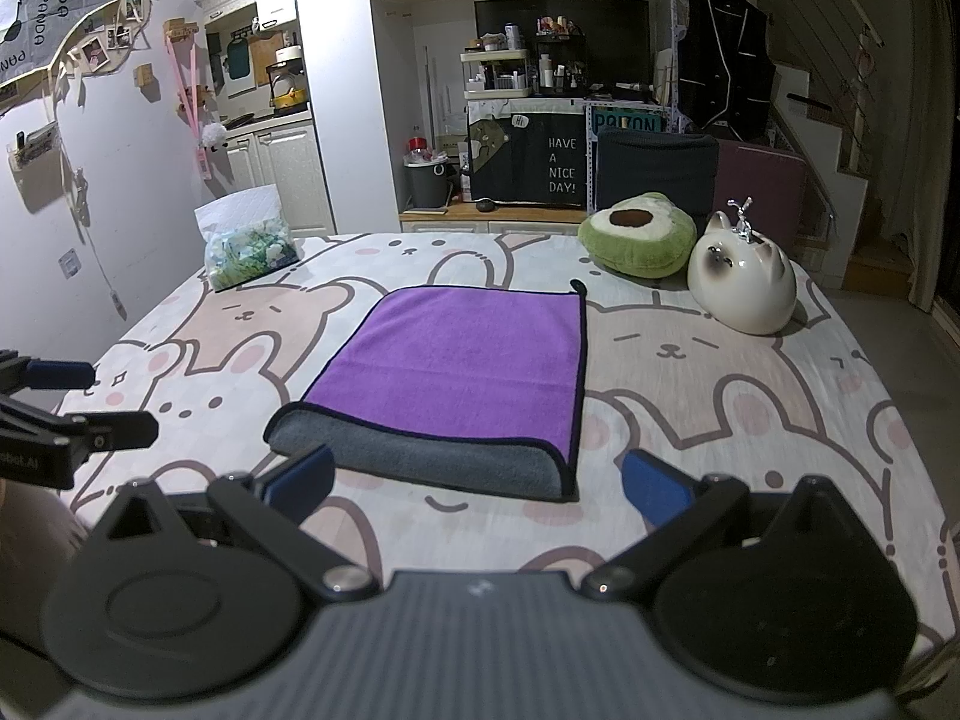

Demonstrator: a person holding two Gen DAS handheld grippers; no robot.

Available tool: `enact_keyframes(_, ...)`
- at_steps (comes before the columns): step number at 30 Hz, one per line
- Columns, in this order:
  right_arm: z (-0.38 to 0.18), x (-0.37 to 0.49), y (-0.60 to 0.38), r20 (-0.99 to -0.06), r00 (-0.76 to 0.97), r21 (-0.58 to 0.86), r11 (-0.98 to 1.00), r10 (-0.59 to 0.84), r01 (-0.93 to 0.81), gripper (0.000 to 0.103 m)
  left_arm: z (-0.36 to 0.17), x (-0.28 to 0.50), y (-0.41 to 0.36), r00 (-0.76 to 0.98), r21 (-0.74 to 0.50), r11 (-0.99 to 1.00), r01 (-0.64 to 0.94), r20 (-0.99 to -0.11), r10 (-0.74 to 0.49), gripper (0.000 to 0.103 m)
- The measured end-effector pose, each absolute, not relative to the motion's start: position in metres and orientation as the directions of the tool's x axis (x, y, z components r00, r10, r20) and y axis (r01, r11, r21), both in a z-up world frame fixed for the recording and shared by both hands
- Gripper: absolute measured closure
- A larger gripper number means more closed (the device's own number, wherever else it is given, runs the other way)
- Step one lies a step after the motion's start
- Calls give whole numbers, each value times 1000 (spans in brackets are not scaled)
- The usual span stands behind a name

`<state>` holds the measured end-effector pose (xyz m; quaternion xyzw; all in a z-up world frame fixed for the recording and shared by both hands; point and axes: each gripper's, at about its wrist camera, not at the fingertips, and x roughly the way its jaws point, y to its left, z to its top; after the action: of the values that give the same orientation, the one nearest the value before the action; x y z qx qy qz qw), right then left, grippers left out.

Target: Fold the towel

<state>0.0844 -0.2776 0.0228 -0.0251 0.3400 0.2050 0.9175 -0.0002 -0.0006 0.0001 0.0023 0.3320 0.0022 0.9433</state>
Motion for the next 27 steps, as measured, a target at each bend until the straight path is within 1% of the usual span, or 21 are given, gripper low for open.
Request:
enact_keyframes(7, 23, 82, -274, -635, 688, 78, 916, 351, -394, 0, 2, 3, -2, 774, 30, 999, -25, -632, 38, 0)
enact_keyframes(14, 25, 87, -279, -635, 694, 79, 922, 340, -379, 0, 2, 12, 1, 764, 7, 1000, -24, -645, 23, 0)
enact_keyframes(22, 26, 105, -281, -635, 691, 87, 921, 345, -380, 0, 9, 34, -1, 776, 13, 1000, -1, -631, 9, 0)
enact_keyframes(27, 23, 118, -281, -642, 682, 89, 917, 350, -388, 0, 3, 54, 0, 767, 13, 1000, -1, -642, 9, 0)
